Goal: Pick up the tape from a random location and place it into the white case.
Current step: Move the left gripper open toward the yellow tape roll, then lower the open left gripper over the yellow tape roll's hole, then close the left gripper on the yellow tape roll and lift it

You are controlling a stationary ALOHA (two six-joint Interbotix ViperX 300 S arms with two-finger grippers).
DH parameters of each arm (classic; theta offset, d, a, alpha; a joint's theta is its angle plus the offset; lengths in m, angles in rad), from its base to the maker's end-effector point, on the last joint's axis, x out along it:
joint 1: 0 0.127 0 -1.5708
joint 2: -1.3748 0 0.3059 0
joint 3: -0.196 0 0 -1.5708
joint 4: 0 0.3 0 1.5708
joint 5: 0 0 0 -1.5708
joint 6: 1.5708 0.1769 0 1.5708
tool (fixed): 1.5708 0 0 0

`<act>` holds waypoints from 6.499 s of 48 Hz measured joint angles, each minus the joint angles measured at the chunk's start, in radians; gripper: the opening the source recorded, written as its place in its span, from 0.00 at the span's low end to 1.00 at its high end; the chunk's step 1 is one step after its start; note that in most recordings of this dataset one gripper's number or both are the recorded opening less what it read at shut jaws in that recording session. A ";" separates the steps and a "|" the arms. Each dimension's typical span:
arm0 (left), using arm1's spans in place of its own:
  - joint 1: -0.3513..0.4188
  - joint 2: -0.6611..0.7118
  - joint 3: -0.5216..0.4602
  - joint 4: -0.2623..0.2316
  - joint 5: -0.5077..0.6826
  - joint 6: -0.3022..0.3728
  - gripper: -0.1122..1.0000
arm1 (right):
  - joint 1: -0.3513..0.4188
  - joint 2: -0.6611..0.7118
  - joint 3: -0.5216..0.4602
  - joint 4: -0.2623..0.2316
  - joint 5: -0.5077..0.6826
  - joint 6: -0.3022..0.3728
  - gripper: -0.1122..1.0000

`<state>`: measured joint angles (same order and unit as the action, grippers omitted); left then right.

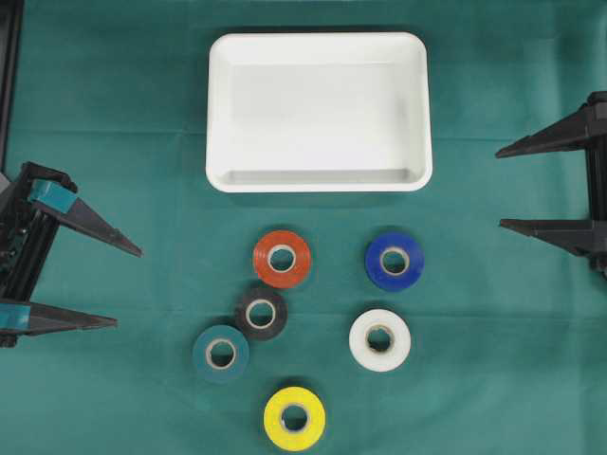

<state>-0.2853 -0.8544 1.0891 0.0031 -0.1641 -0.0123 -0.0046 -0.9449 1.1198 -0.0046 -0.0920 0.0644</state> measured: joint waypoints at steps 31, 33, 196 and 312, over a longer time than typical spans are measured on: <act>-0.018 0.425 -0.287 -0.002 -0.031 0.006 1.00 | 0.000 0.035 -0.008 0.000 -0.002 0.000 0.91; -0.026 0.454 -0.316 -0.002 -0.031 0.006 1.00 | 0.000 0.035 -0.011 0.000 -0.002 0.000 0.91; -0.083 1.098 -0.936 -0.003 0.758 -0.008 1.00 | 0.000 0.063 -0.038 -0.021 0.041 -0.005 0.91; -0.094 1.055 -0.905 0.003 0.742 -0.014 0.31 | 0.000 0.101 -0.038 -0.023 0.049 0.000 0.91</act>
<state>-0.3789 0.2010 0.1841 0.0061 0.5783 -0.0261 -0.0046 -0.8437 1.0815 -0.0276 -0.0430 0.0644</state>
